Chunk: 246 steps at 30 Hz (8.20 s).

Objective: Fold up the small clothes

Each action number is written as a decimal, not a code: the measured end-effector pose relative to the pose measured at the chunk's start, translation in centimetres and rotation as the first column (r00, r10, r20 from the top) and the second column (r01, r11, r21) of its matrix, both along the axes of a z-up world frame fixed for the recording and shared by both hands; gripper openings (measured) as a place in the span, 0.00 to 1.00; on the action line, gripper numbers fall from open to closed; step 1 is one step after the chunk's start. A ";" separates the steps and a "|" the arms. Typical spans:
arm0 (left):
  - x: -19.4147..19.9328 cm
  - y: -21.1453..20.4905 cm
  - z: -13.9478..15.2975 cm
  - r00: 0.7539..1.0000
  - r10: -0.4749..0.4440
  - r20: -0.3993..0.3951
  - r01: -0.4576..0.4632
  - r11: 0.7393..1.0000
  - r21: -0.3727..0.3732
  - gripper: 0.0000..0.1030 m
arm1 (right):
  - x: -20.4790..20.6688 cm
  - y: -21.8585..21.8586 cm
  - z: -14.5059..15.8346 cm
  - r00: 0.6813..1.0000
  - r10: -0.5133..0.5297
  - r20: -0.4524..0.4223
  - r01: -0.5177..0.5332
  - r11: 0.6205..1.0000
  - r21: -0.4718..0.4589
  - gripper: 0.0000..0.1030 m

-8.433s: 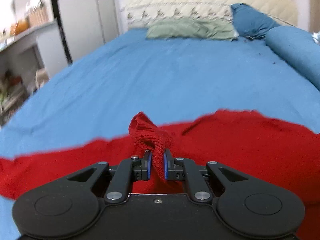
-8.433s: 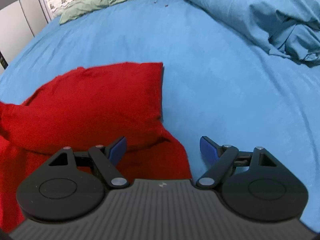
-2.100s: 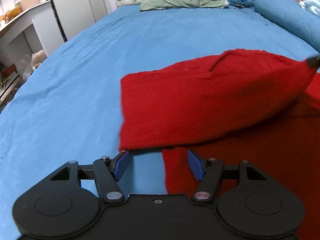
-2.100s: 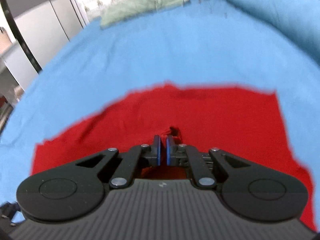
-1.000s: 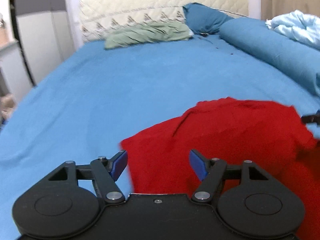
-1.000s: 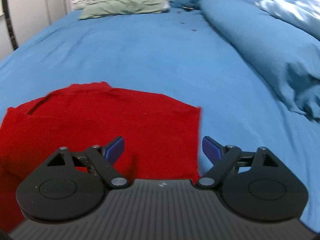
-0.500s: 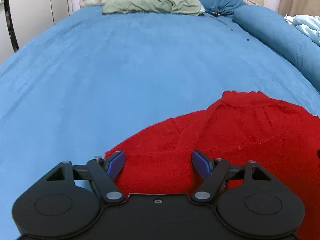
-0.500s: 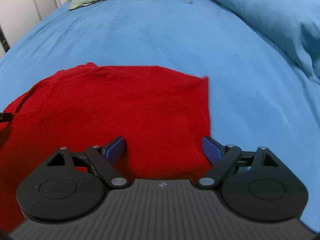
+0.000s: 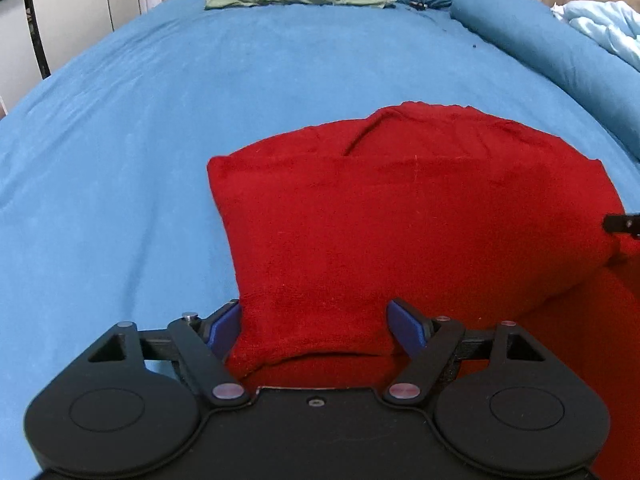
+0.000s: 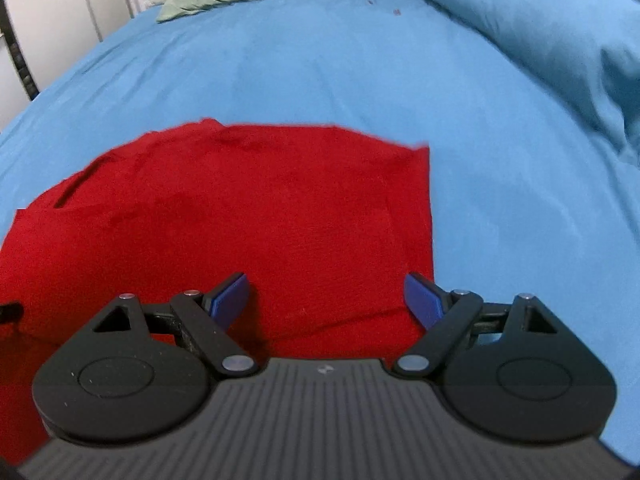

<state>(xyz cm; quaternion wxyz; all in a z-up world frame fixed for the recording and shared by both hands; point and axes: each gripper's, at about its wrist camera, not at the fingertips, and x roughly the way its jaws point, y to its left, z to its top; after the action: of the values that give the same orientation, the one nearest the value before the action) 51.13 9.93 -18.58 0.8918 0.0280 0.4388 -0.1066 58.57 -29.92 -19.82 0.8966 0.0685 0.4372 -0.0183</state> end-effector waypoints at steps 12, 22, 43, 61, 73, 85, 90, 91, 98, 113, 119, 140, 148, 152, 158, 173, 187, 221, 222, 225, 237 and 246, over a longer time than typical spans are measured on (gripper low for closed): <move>-3.7 -1.1 6.2 0.995 0.047 0.091 -0.053 0.996 0.069 0.82 | -3.1 0.3 5.2 0.993 0.060 0.106 -0.064 0.997 0.042 0.99; -15.8 -0.8 16.0 0.976 0.149 0.162 -0.154 0.988 0.019 0.90 | -13.3 -3.1 15.8 0.961 0.196 0.194 -0.211 0.976 0.058 0.99; -34.0 2.5 3.5 0.988 0.154 -0.033 -0.153 0.988 0.036 0.59 | -34.8 -6.6 3.7 0.997 0.001 -0.079 0.002 0.999 0.033 0.80; -33.7 0.9 1.3 0.977 0.144 -0.156 -0.143 0.990 0.018 0.09 | -34.9 -6.7 0.1 0.987 0.034 -0.157 -0.031 0.999 0.024 0.21; -31.5 1.8 12.6 0.961 0.274 -0.046 -0.276 0.959 -0.058 0.05 | -33.0 -9.1 9.7 0.998 -0.035 -0.045 0.043 0.981 0.191 0.19; -12.4 0.7 20.3 0.921 0.358 0.153 -0.344 0.932 -0.112 0.05 | -15.3 -12.2 18.3 0.979 -0.081 0.188 0.005 0.928 0.372 0.19; -1.9 -0.3 17.4 0.889 0.424 0.174 -0.404 0.904 -0.137 0.05 | -4.1 -12.3 15.9 0.979 -0.085 0.183 0.013 0.932 0.363 0.19; -0.3 -0.6 16.5 0.886 0.430 0.173 -0.410 0.901 -0.140 0.05 | -2.0 -12.3 14.8 0.980 -0.101 0.169 0.034 0.931 0.363 0.19; 8.2 -2.6 8.1 0.892 0.431 0.133 -0.427 0.902 -0.060 0.05 | 9.4 -11.7 4.9 0.992 -0.126 0.024 0.113 0.944 0.310 0.19; 4.2 -4.1 8.6 0.949 0.279 0.143 -0.284 0.959 0.012 0.65 | 6.5 -8.8 6.6 0.995 0.008 0.104 -0.033 0.971 0.235 0.96; 2.2 -5.2 3.3 0.979 0.199 -0.038 -0.196 0.978 0.075 0.66 | 5.3 -6.8 3.1 0.993 0.113 -0.019 -0.105 0.964 0.246 0.97; -0.7 -10.0 11.5 0.986 0.106 0.129 -0.127 0.977 0.169 0.97 | -0.8 -8.9 9.2 1.000 0.027 0.011 -0.029 0.975 0.218 1.00; -2.3 -15.9 9.1 0.998 -0.016 0.067 0.006 0.989 0.147 0.97 | -6.3 -10.1 6.8 1.000 0.003 -0.022 0.000 0.991 0.131 1.00; -1.9 -18.2 6.7 1.000 -0.021 0.003 0.021 0.992 0.124 0.97 | -6.6 -10.2 4.5 0.999 0.011 -0.034 -0.007 0.993 0.114 1.00; -0.4 -20.4 3.8 0.996 -0.032 -0.087 0.044 0.988 0.145 0.97 | -5.6 -9.3 1.0 0.999 0.025 -0.041 -0.020 0.994 0.112 0.93; 2.7 -19.2 1.0 0.968 0.022 -0.249 -0.008 0.998 0.059 1.00 | -4.5 -8.4 -0.7 0.996 0.066 -0.063 -0.056 0.988 0.145 0.26; 2.4 -9.9 6.9 0.984 0.024 -0.178 -0.027 1.000 -0.013 0.99 | -2.4 -3.6 10.3 0.995 0.014 0.103 -0.057 0.903 0.426 0.21; -6.1 4.7 4.8 0.994 0.013 -0.104 -0.034 0.978 -0.204 0.56 | -6.8 14.6 4.8 0.978 0.203 0.058 -0.210 0.962 0.176 0.90; -6.0 4.7 4.8 0.994 0.017 -0.106 -0.039 0.978 -0.206 0.54 | -7.5 14.5 4.2 0.979 0.196 0.047 -0.201 0.968 0.148 0.90; -5.5 4.7 4.4 0.991 0.014 -0.130 -0.040 0.979 -0.200 0.35 | -9.6 14.6 2.0 0.982 0.188 0.013 -0.189 0.980 0.063 0.90; -5.1 4.5 7.7 0.999 0.019 -0.025 -0.023 0.983 -0.185 0.09 | -9.5 18.7 -2.2 0.995 0.103 0.010 -0.102 0.992 -0.074 0.90; -6.4 6.2 9.8 0.999 0.046 0.007 -0.044 0.982 -0.185 0.08 | -9.8 17.6 0.6 0.993 0.073 0.094 -0.050 0.971 -0.233 0.85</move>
<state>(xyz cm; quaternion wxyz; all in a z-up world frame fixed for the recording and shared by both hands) 44.72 16.09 -8.81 0.8952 -0.0643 0.4225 -0.1265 48.78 -12.32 -19.18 0.9197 -0.0486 0.3879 -0.0375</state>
